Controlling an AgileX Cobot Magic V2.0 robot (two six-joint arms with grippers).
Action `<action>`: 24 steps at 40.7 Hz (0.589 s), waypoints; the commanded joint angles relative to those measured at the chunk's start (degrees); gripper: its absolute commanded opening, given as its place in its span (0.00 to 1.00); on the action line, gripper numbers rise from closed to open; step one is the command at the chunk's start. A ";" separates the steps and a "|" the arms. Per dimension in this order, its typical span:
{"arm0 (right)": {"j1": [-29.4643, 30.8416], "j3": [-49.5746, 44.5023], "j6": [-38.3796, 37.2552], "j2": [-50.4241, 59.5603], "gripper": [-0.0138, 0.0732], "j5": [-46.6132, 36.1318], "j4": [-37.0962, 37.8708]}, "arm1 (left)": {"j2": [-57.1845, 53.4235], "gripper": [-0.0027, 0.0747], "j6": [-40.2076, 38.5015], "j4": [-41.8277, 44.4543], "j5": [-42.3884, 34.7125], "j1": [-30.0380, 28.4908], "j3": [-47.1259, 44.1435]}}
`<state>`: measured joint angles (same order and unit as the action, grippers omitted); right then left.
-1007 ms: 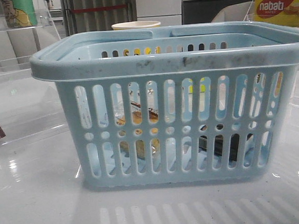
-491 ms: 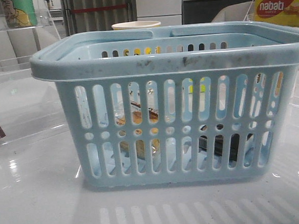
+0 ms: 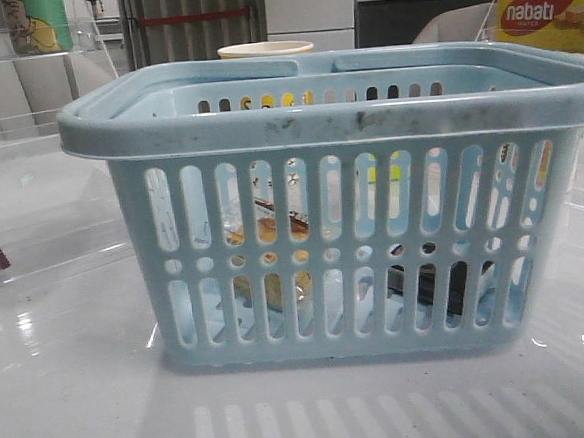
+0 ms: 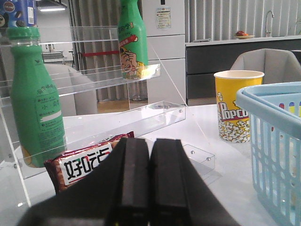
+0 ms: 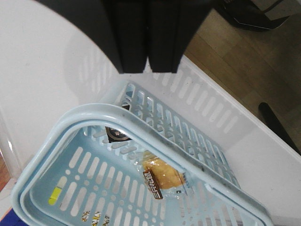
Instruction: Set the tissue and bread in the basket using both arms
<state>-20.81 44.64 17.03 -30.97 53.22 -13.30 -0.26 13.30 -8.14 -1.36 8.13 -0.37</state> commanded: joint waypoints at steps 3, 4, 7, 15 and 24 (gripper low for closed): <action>0.10 1.43 0.45 -0.37 0.22 -3.36 -0.34 | -1.08 0.15 -0.61 -0.53 -4.28 -0.80 -0.33; 0.10 1.43 0.45 -0.37 0.22 -3.36 -0.34 | -1.08 0.15 -0.86 -0.53 -4.12 -1.17 -0.33; 0.10 1.43 0.45 -0.37 0.22 -3.36 -0.34 | -1.08 0.15 -3.53 0.80 -3.54 -2.09 -0.33; 0.10 1.43 0.45 -0.37 0.22 -3.30 -0.34 | -1.08 0.15 -9.18 5.84 -3.07 -2.17 -0.33; 0.10 1.43 0.45 -0.37 0.22 -3.30 -0.34 | -1.08 0.15 -9.18 5.26 -5.73 -3.83 -0.33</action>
<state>-20.81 44.64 17.03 -30.97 53.35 -13.30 -0.26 4.75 -2.70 -0.73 4.76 -0.37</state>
